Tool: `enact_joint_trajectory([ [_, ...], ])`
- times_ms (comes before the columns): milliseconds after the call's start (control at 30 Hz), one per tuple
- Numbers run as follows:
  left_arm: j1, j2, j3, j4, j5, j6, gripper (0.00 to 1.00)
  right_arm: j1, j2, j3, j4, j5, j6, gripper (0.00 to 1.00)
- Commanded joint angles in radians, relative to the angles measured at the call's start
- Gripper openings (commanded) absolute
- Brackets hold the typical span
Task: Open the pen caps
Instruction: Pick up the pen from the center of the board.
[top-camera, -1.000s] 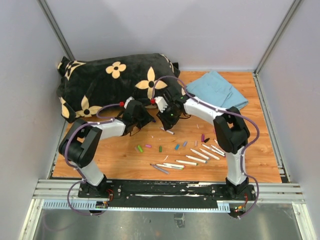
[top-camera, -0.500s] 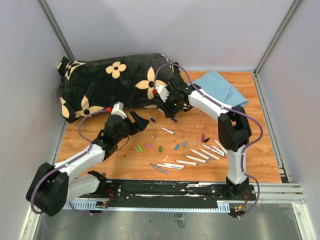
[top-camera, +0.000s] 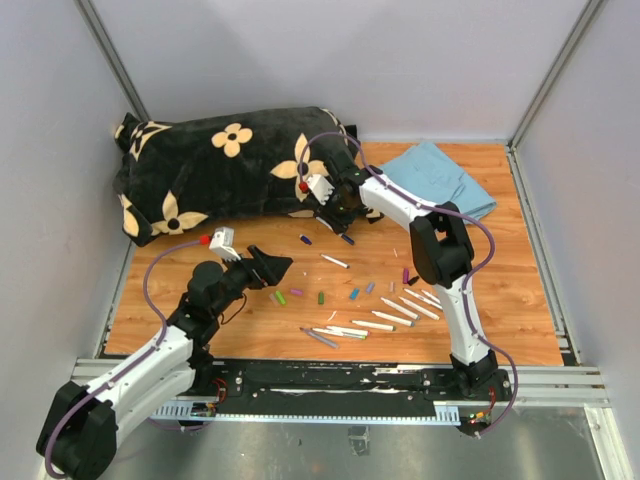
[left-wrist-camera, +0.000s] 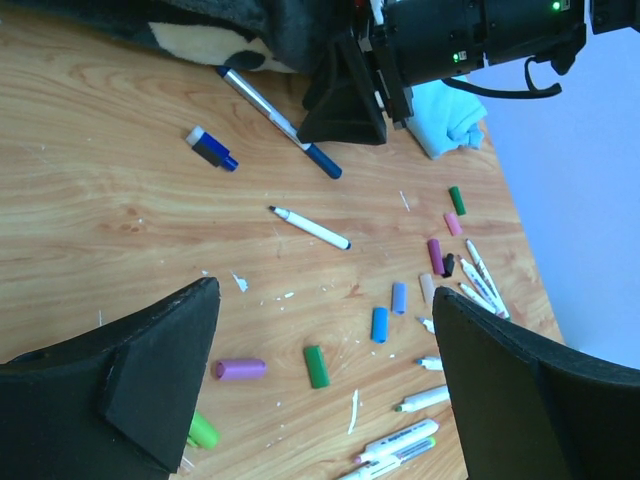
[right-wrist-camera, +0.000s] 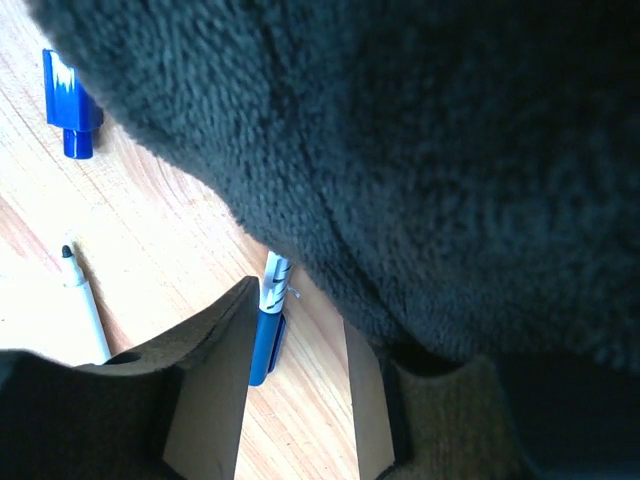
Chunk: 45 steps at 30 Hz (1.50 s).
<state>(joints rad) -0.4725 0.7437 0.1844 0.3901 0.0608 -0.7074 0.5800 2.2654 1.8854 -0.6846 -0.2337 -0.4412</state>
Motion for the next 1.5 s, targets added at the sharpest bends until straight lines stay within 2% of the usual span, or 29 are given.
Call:
enact_joint_trajectory([
  [0,0.006,-0.026,-0.022,0.024,0.014,0.014,0.91,0.016,0.026,0.021,-0.042,0.033,0.015,0.39],
  [67,0.006,-0.03,-0.028,0.026,0.016,0.011,0.92,0.019,0.027,0.007,-0.043,0.033,0.013,0.35],
  [533,0.006,-0.05,-0.045,0.037,0.03,-0.003,0.91,0.037,0.013,-0.057,-0.045,-0.033,0.025,0.36],
  [600,0.006,-0.05,-0.045,0.038,0.032,-0.005,0.91,0.038,0.026,-0.052,-0.053,-0.025,0.025,0.31],
  [767,0.006,-0.056,-0.051,0.038,0.044,-0.009,0.91,0.038,0.02,-0.077,-0.088,0.021,-0.003,0.13],
  [967,0.006,-0.049,-0.088,0.144,0.127,-0.028,0.91,0.017,-0.102,-0.195,-0.062,0.066,-0.047,0.02],
  [1167,0.006,-0.033,-0.09,0.191,0.198,-0.03,0.91,-0.021,-0.163,-0.261,-0.028,0.063,-0.074,0.01],
  [1467,0.006,-0.031,-0.109,0.233,0.219,-0.047,0.91,-0.051,-0.206,-0.316,-0.025,0.057,-0.141,0.01],
])
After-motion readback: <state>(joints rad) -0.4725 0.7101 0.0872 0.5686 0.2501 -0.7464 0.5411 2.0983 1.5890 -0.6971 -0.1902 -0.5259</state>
